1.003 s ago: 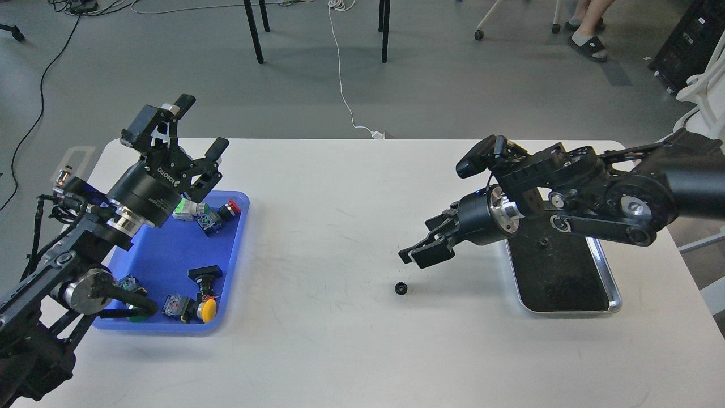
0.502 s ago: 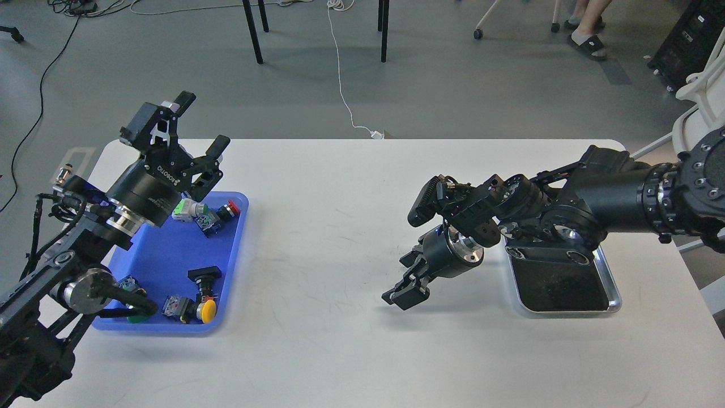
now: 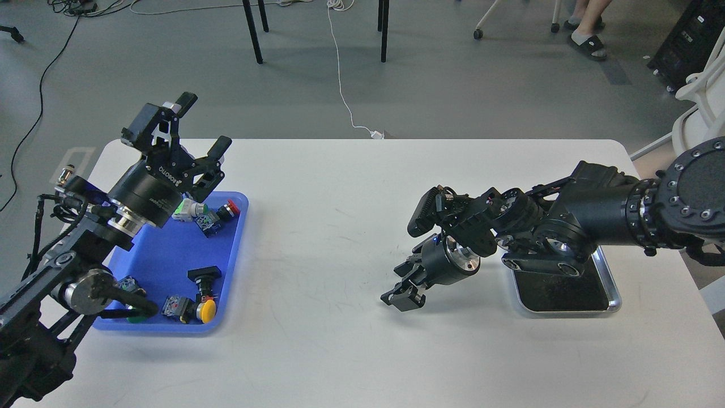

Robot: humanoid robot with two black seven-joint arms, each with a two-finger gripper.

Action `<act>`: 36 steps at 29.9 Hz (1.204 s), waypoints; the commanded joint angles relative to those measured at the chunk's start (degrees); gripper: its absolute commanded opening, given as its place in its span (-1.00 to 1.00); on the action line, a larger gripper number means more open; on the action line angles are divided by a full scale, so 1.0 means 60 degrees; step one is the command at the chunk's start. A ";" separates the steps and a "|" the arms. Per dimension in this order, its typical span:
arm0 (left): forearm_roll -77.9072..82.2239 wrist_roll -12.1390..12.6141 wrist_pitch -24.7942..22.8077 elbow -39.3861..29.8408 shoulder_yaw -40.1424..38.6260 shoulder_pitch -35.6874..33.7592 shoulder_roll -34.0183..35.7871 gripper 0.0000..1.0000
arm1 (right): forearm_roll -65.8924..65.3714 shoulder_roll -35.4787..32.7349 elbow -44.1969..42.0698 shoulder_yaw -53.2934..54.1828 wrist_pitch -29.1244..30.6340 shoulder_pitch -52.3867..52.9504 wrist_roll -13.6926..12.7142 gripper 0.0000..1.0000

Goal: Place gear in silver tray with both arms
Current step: 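Reach the right gripper to the gear and close on it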

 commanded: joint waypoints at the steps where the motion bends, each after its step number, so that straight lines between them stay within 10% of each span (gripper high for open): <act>1: 0.0014 -0.0010 0.0025 -0.0002 -0.0009 0.0015 0.0000 0.94 | 0.0001 -0.0001 -0.0015 -0.0001 -0.0007 -0.0037 -0.0001 0.15; 20: 0.0014 0.0004 0.0040 0.0013 0.0006 0.0015 -0.0015 0.95 | 0.0001 -0.0016 -0.0044 -0.0206 -0.0081 -0.0082 -0.0001 -0.55; 36: -0.0001 0.0019 -0.0004 0.0013 0.0006 0.0015 -0.0058 0.95 | 0.0045 -0.0352 0.0058 -0.0148 -0.0095 0.0474 -0.0001 -0.60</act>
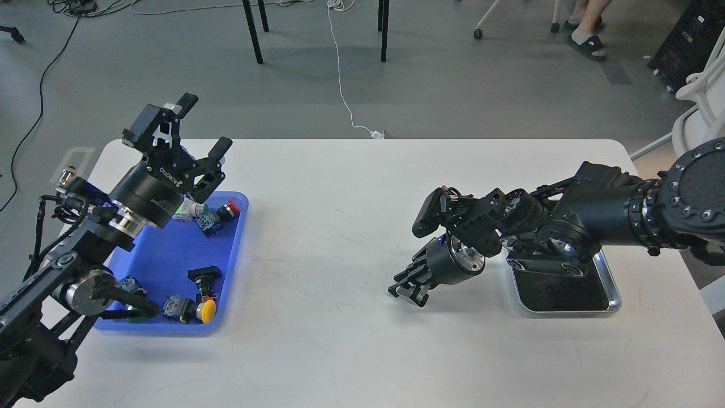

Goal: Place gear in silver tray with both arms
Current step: 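Reach the right gripper to the gear and close on it, then carry the gear into the silver tray with the right gripper, then open the right gripper and withdraw it from the tray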

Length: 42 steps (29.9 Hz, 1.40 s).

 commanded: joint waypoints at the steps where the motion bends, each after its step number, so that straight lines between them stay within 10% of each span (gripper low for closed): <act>1: 0.0002 0.0005 -0.0005 0.0000 -0.0001 0.0000 -0.0013 0.95 | 0.0010 -0.0366 0.0091 0.0064 -0.0017 0.0446 -0.0001 -0.60; 18: 0.0002 -0.0010 -0.0005 -0.0088 -0.0015 0.0029 -0.0042 0.95 | -0.0517 -0.5551 0.1777 -0.0375 0.0071 0.0786 -0.0001 -0.58; 35: 0.0061 -0.0010 0.0024 -0.0147 -0.0015 0.0117 -0.0335 0.95 | -0.0502 -0.5787 0.0678 -0.0009 -0.0002 -0.0812 -0.0001 -0.39; 38: 0.0061 -0.0010 0.0024 -0.0147 -0.0015 0.0117 -0.0320 0.95 | -0.0502 -0.5787 0.0634 0.0006 -0.0002 -0.0914 -0.0001 -0.24; 42: 0.0061 -0.0010 0.0024 -0.0147 -0.0015 0.0117 -0.0320 0.95 | -0.0488 -0.5831 0.0663 0.0342 -0.0017 -0.1017 -0.0001 0.46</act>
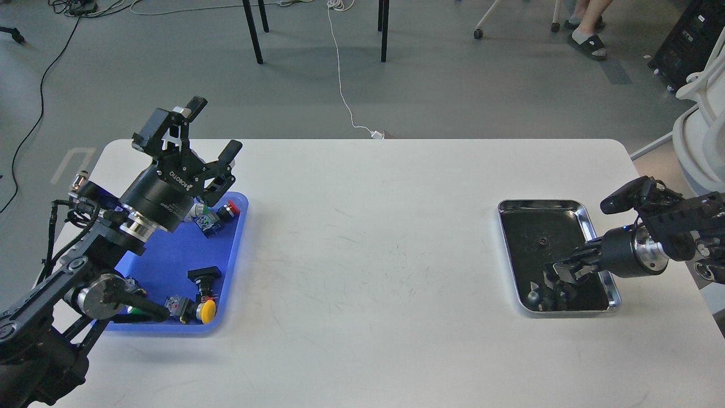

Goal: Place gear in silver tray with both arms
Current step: 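Open the right gripper and withdraw it from the tray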

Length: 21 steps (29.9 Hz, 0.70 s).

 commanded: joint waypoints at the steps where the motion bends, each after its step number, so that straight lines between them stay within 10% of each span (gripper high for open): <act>1: -0.0003 0.0000 0.0000 0.0001 0.0001 0.0000 0.0020 0.95 | 0.0028 -0.0071 0.0024 0.0424 -0.0009 -0.0085 0.0000 0.63; 8: -0.0003 0.0000 0.0014 0.0001 0.0001 0.0000 0.0035 0.95 | 0.1253 -0.0613 0.0462 0.3015 0.0006 -0.0318 0.0000 0.92; 21: 0.0012 0.0190 0.0336 0.0103 -0.0014 0.0029 -0.0359 0.96 | 1.0849 0.0558 0.0449 0.8816 -0.0038 -0.3949 0.0000 0.97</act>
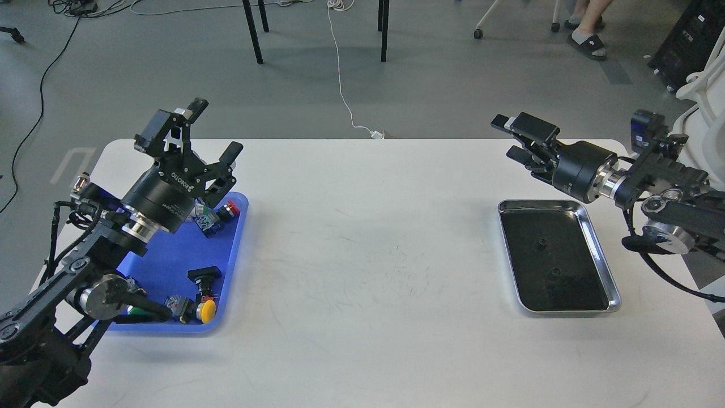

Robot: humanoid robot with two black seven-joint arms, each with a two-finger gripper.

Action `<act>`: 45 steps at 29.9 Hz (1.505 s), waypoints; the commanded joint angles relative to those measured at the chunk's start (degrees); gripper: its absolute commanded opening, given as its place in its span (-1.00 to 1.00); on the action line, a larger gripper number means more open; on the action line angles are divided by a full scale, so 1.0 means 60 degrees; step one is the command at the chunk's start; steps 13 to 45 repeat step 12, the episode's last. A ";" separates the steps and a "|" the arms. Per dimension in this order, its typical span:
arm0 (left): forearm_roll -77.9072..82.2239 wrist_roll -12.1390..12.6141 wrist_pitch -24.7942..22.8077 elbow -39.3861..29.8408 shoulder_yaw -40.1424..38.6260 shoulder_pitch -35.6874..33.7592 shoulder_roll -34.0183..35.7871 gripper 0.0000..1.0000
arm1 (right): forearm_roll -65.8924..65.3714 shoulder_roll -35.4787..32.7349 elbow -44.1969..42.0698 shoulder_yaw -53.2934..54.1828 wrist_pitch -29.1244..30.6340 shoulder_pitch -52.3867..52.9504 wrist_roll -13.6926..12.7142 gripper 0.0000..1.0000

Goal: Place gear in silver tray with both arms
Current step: 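Open the right gripper and withdraw it from the tray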

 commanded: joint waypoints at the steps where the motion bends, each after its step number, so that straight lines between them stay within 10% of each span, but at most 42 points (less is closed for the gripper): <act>1: -0.0001 0.0062 0.0184 0.0083 -0.0020 0.0012 -0.0331 0.96 | 0.1872 0.0612 -0.0046 0.1513 -0.0005 -0.1167 0.0001 0.97; 9: 0.0043 0.0471 0.0169 0.0449 -0.0489 0.0715 -0.1284 0.96 | 0.1963 0.1946 -0.0237 0.4226 0.0054 -0.3235 0.0001 0.97; 45: 0.0029 0.0663 0.0184 0.0800 -0.0504 0.0759 -0.1417 0.96 | 0.1963 0.1990 -0.0207 0.4212 0.0054 -0.3324 0.0001 0.97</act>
